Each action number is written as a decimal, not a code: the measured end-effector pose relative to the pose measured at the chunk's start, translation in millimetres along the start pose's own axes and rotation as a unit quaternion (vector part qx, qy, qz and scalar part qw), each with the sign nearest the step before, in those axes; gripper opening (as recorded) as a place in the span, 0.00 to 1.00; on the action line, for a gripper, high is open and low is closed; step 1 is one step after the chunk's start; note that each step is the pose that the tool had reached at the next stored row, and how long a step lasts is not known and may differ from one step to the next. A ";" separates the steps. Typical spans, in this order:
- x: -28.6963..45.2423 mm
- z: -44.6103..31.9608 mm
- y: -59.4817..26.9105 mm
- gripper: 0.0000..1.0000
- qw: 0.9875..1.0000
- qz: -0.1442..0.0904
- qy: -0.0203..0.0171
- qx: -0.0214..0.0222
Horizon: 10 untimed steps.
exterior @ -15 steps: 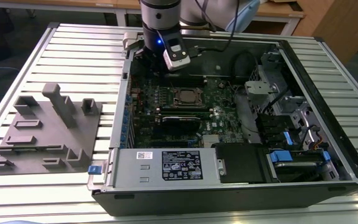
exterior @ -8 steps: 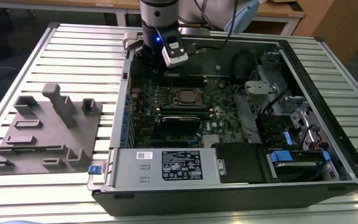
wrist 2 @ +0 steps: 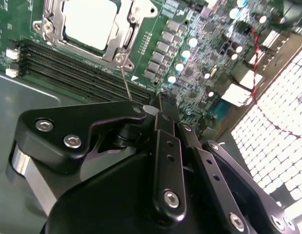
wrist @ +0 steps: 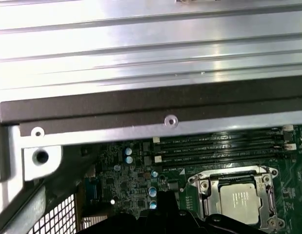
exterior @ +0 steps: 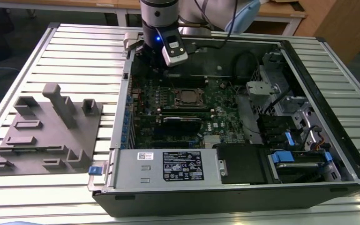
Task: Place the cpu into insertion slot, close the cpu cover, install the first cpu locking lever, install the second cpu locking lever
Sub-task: 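Install the first cpu locking lever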
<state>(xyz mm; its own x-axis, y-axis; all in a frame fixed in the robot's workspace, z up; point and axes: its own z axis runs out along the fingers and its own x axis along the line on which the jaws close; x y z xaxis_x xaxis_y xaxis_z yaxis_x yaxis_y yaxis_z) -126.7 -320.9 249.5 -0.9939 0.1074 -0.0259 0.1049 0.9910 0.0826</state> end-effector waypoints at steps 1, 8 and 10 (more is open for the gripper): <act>0.2 0.6 1.3 0.11 1.000 0.000 0.000 -0.001; 0.8 3.5 6.8 0.11 1.000 0.000 0.001 -0.007; 1.0 4.3 7.8 0.11 1.000 0.000 0.001 -0.010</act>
<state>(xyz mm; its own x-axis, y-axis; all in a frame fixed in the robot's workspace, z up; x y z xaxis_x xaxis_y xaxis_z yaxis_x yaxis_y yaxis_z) -126.7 -312.7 245.8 -0.9939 0.1079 -0.0240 0.1049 0.9891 0.1028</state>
